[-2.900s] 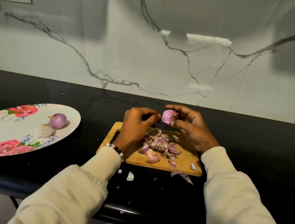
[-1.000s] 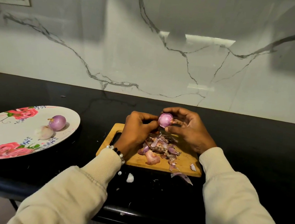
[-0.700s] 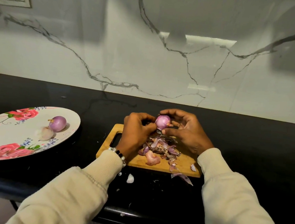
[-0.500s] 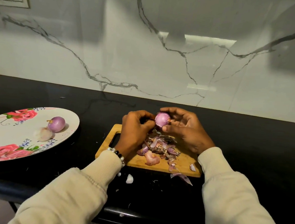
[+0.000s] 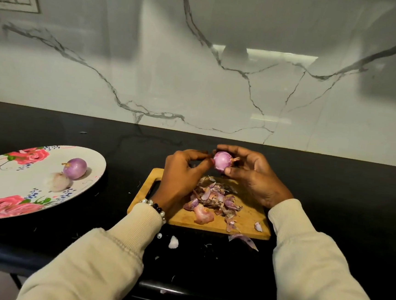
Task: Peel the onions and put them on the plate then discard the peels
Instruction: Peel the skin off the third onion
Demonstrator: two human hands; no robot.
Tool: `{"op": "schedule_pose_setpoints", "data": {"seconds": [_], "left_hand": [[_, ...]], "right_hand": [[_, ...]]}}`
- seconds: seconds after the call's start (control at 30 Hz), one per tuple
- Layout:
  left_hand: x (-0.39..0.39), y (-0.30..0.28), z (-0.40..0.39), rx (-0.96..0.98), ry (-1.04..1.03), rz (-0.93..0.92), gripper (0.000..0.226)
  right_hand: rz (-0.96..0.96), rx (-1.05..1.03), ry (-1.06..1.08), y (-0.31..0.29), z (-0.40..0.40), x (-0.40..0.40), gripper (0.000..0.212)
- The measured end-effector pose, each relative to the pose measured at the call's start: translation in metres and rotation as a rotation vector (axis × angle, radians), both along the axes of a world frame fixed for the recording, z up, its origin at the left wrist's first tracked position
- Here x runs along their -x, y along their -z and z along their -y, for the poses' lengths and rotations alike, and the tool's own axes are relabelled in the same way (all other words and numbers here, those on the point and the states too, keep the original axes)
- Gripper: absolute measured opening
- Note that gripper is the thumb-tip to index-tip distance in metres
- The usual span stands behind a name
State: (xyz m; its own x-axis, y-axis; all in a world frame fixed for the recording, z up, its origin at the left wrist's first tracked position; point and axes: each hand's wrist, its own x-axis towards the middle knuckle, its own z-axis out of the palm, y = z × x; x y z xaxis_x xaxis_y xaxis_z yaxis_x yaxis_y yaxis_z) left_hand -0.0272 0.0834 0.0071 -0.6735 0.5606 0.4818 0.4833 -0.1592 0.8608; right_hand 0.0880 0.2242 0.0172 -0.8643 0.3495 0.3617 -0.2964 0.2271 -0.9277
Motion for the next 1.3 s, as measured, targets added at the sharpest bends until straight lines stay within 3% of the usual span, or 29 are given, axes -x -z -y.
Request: {"op": "schedule_pose_setpoints", "data": {"seconds": [0.27, 0.43, 0.6, 0.87, 1.0, 1.17, 1.3], "left_hand": [[0.007, 0.004, -0.001, 0.073, -0.025, -0.056, 0.008], [0.003, 0.002, 0.002, 0.113, -0.134, -0.269, 0.006], [0.002, 0.002, 0.002, 0.087, -0.180, -0.199, 0.002], [0.009, -0.001, 0.003, 0.065, -0.251, 0.019, 0.019], [0.003, -0.001, 0.003, 0.123, -0.238, -0.153, 0.037], [0.004, 0.001, -0.001, 0.106, -0.209, -0.248, 0.017], [0.004, 0.001, -0.002, 0.017, -0.091, -0.119, 0.004]], "right_hand": [[0.031, -0.056, -0.005, 0.003, -0.002, 0.000, 0.048], [0.016, -0.015, -0.041, 0.004, 0.002, 0.001, 0.050], [-0.014, 0.009, -0.080, 0.004, 0.003, 0.002, 0.049], [-0.149, 0.255, -0.120, -0.005, 0.002, -0.001, 0.052], [-0.170, 0.343, -0.133, -0.007, 0.002, -0.002, 0.050], [-0.133, 0.302, -0.128, -0.008, 0.008, -0.003, 0.045], [-0.116, 0.223, -0.090, -0.008, 0.009, -0.003, 0.054]]}}
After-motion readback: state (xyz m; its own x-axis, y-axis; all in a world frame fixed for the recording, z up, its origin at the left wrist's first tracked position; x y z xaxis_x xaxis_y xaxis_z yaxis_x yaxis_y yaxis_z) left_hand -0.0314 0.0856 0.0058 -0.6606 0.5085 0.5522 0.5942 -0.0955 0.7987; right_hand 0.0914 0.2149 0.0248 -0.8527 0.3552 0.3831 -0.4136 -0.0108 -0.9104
